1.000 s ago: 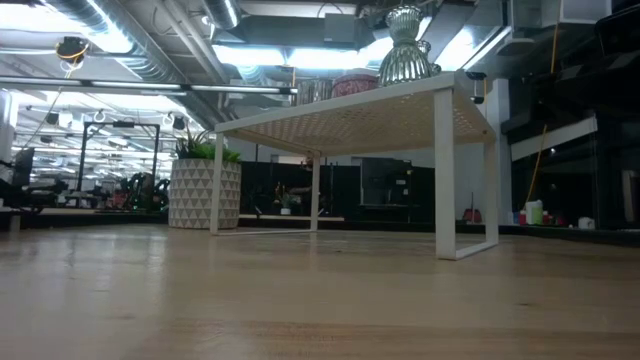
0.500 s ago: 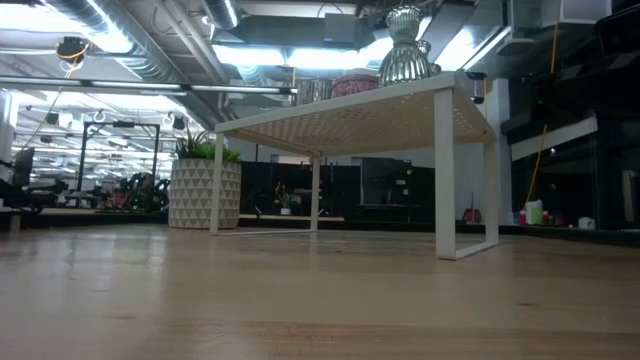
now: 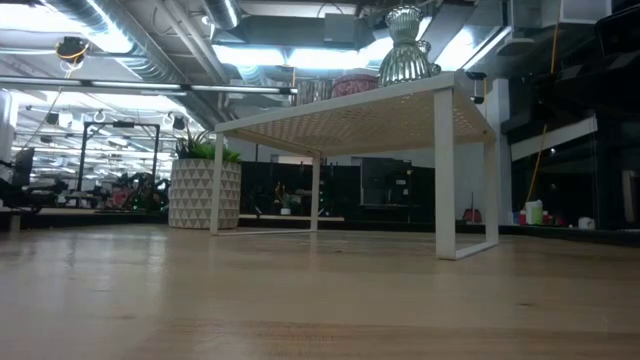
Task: Pick & Place candle stick holders
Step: Put the silver scented candle on the shelf aligned with the other silver scented candle on the shelf
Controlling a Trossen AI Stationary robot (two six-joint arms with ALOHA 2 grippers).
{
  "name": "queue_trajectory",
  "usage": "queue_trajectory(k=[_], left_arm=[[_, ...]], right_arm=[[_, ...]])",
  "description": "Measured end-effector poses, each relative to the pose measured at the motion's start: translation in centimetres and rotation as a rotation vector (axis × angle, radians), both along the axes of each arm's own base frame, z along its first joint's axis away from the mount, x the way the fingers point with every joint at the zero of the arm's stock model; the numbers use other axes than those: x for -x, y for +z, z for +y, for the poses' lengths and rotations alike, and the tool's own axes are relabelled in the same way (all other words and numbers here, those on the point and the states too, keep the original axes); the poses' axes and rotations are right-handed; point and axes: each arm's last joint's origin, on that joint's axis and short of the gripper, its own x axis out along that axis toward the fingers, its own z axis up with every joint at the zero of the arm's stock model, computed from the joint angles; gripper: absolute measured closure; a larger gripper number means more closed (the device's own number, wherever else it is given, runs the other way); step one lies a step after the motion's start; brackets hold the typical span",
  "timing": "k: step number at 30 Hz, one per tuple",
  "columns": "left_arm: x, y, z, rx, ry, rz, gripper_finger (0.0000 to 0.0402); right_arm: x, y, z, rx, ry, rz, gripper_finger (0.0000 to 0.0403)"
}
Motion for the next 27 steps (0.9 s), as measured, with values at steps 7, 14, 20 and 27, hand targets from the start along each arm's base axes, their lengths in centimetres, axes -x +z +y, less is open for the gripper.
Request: queue_trajectory(k=[7, 14, 20, 27], left_arm=[[-0.3, 0.4, 3.4, -0.118, -0.291, 0.306, 0.04], [0.8, -2.8, 6.9, -0.154, -0.381, 0.407, 0.04], [2.2, -5.7, 8.5, -0.203, -0.273, 0.484, 0.04], [1.7, -7.4, 9.0, -0.126, -0.311, 0.452, 0.04]], right_arm=[[0.0, 0.0, 0.0, 0.0, 0.0, 0.0, 0.0291], [0.0, 0.0, 0.0, 0.0, 0.0, 0.0, 0.0291], [0.0, 0.0, 0.0, 0.0, 0.0, 0.0, 0.0291], [0.0, 0.0, 0.0, 0.0, 0.001, 0.0, 0.029]])
